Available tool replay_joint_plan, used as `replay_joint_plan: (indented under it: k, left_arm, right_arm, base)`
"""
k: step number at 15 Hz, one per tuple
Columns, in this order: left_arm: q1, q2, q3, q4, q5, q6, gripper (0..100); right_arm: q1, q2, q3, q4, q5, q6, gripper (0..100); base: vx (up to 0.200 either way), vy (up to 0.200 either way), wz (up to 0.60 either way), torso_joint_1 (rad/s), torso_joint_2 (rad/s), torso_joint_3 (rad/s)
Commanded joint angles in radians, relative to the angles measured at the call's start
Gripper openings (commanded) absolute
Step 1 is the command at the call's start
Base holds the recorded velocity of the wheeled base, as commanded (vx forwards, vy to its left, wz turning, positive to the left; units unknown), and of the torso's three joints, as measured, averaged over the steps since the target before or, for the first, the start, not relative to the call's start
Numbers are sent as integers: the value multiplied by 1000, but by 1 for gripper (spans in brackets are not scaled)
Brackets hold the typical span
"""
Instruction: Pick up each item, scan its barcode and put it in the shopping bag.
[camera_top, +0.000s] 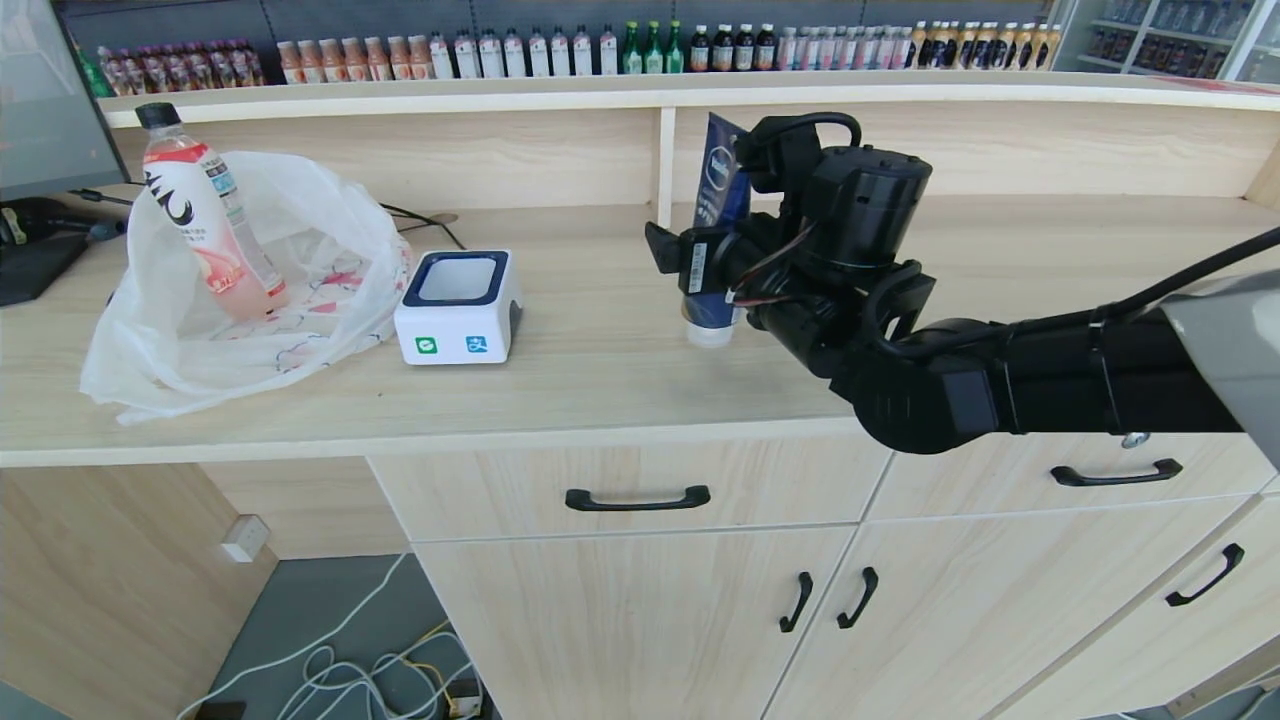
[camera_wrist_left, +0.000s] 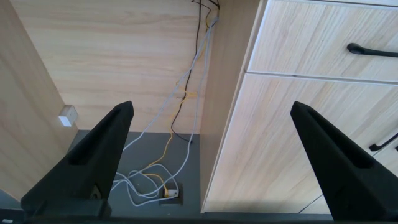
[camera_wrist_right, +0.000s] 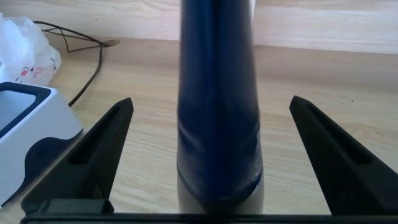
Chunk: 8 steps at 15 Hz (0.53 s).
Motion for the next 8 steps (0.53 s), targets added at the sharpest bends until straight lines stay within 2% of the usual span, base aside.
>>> replay_joint_plan:
  k: [1, 8]
  left_arm:
    - [0, 0, 0, 0, 0, -1, 100]
    - [0, 0, 0, 0, 0, -1, 100]
  right_arm:
    - [-1, 9, -2, -1, -9, 2, 100]
    - [1, 20, 6, -2, -29, 24, 100]
  base:
    - [0, 0, 0, 0, 0, 0]
    - [0, 0, 0, 0, 0, 0]
